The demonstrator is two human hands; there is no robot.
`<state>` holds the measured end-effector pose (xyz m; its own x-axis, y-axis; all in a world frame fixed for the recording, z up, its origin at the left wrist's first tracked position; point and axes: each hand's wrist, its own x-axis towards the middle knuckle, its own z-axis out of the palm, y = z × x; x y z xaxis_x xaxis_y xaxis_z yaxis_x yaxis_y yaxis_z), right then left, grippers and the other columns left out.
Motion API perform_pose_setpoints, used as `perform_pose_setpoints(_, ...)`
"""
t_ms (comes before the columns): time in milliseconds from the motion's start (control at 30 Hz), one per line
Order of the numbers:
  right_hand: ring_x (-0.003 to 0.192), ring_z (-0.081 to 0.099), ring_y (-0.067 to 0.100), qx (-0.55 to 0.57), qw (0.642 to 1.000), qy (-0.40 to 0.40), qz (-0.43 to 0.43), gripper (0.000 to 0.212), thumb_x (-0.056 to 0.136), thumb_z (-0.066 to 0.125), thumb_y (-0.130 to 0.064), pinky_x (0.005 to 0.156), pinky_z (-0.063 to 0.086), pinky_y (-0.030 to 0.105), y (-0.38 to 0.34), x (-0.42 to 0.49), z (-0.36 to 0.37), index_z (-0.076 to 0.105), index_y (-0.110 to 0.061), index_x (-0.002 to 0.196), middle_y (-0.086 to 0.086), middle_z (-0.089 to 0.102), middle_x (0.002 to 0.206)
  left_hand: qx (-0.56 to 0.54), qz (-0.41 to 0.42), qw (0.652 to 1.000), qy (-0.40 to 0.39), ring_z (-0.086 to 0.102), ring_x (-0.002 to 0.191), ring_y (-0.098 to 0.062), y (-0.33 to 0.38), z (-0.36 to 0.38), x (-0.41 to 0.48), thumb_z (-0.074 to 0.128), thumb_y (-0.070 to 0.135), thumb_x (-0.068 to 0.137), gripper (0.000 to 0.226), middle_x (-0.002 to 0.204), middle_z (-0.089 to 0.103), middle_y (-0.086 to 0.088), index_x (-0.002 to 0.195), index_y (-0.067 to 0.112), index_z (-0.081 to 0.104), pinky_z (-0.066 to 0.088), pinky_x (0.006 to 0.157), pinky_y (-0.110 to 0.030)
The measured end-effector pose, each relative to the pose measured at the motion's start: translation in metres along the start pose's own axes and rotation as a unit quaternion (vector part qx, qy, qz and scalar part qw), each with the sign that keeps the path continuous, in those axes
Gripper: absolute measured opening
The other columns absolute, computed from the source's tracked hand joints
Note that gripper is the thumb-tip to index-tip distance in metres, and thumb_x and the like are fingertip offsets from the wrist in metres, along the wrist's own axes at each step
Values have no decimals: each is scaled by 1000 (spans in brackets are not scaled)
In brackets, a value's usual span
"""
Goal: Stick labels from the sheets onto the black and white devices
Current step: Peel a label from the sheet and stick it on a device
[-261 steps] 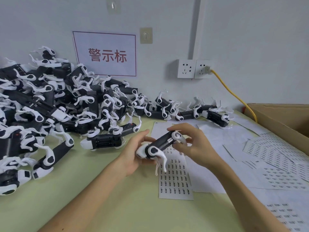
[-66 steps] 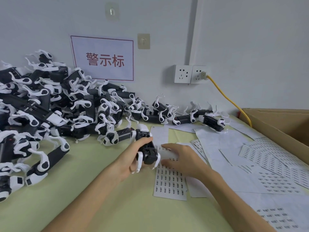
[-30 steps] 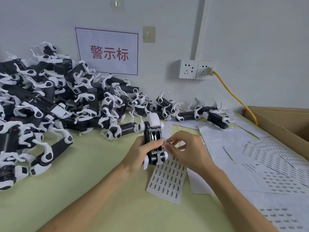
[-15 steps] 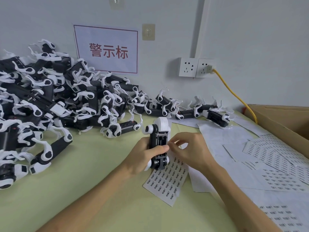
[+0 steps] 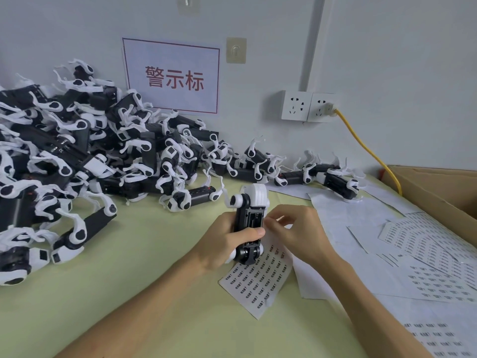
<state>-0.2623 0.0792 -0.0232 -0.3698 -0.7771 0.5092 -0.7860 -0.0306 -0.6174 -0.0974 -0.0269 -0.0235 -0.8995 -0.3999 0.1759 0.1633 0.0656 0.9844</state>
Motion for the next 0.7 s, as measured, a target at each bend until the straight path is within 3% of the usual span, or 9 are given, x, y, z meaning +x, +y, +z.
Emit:
perform_pose_setpoints(133,67,69,8,26,998,44,21,18,89,72,-8,68,58,30,1,2,0,77,-21,77,-16,72,72,-3,-16,1000,-9,58,64,-23,2,2,1,64,17,89,18,68,47,1,72,21,62,50,60,-25)
perform_pose_setpoints(233,67,70,9,52,995,83,36,21,91,73,-12,67,58,30,0,4,-1,75,-29,79,-18,72,73,3,-42,999,14,63,61,-21,4,1,2,67,17,94,19,67,56,-2,78,13,59,51,58,-24)
perform_pose_setpoints(367,66,68,11,45,994,93,35,14,90,76,-32,68,59,40,-1,4,-3,75,-30,76,-17,71,70,31,-43,996,76,64,52,-13,8,-1,3,61,16,101,20,75,66,-12,86,2,61,47,51,-16)
perform_pose_setpoints(500,58,64,12,34,995,80,41,18,90,75,-40,65,59,44,-1,4,-2,73,-34,73,-13,69,64,19,-19,985,169,66,69,-27,9,-11,8,69,27,95,34,89,70,-17,95,-5,61,54,62,-28)
perform_pose_setpoints(567,58,65,10,38,997,61,28,16,91,74,-33,64,59,39,-2,4,-2,72,-39,77,-13,69,65,-17,-64,989,132,70,90,-34,12,-18,8,68,44,84,40,101,78,-11,96,6,68,53,85,-42)
perform_pose_setpoints(633,57,65,7,35,998,45,11,22,92,74,-25,61,57,31,-3,3,-2,71,-41,78,-13,69,64,-52,-97,991,81,69,112,-38,13,-20,7,66,54,80,34,107,78,-13,84,22,75,39,96,-49)
perform_pose_setpoints(700,57,64,8,40,999,37,6,23,92,74,-19,59,54,30,-3,2,0,72,-38,79,-12,68,64,-61,-105,991,64,62,110,-49,10,-19,7,69,59,75,31,106,78,-12,77,29,78,23,89,-50)
